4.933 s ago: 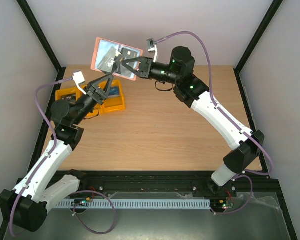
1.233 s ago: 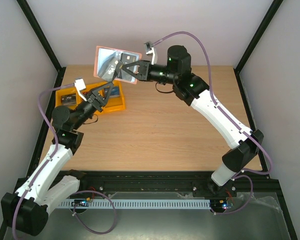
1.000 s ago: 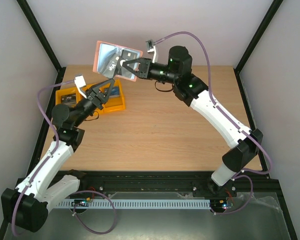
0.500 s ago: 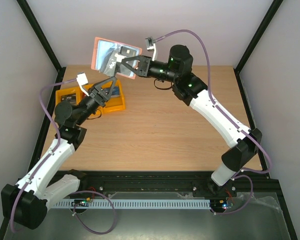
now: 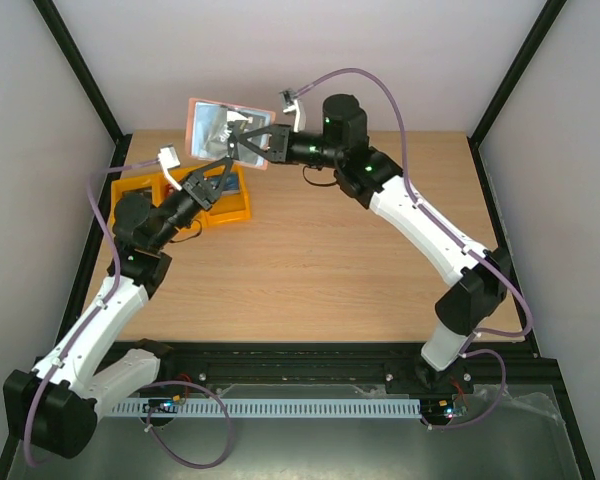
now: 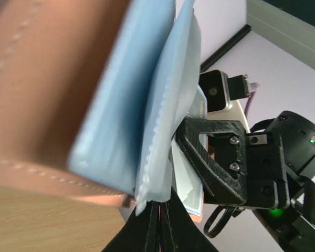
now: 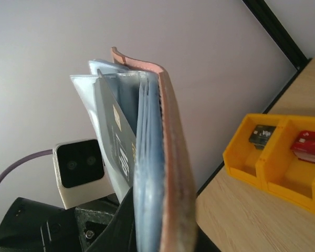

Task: Take the credit cards out of the card holder

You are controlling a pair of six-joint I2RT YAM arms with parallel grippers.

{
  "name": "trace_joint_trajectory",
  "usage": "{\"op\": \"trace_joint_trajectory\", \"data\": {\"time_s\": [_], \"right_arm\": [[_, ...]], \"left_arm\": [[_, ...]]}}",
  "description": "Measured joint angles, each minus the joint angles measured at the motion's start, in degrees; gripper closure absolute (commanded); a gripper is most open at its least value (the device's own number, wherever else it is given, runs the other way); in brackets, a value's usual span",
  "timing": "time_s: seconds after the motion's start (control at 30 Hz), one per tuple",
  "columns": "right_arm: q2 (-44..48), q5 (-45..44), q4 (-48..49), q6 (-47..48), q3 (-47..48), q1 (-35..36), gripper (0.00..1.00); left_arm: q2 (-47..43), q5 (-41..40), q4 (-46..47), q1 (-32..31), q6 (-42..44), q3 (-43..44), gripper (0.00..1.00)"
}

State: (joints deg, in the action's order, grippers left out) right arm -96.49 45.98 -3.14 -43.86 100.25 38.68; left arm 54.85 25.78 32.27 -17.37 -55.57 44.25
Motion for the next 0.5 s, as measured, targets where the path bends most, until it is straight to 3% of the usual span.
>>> {"op": "trace_joint_trajectory", "data": {"time_s": [0.5], "right_arm": [[-8.6,-0.9,-13.4,-3.0,6.3,0.0,0.98]], "left_arm": [[0.1,-6.1,-6.5,1.7,-3.5,-4.9,0.94]]}}
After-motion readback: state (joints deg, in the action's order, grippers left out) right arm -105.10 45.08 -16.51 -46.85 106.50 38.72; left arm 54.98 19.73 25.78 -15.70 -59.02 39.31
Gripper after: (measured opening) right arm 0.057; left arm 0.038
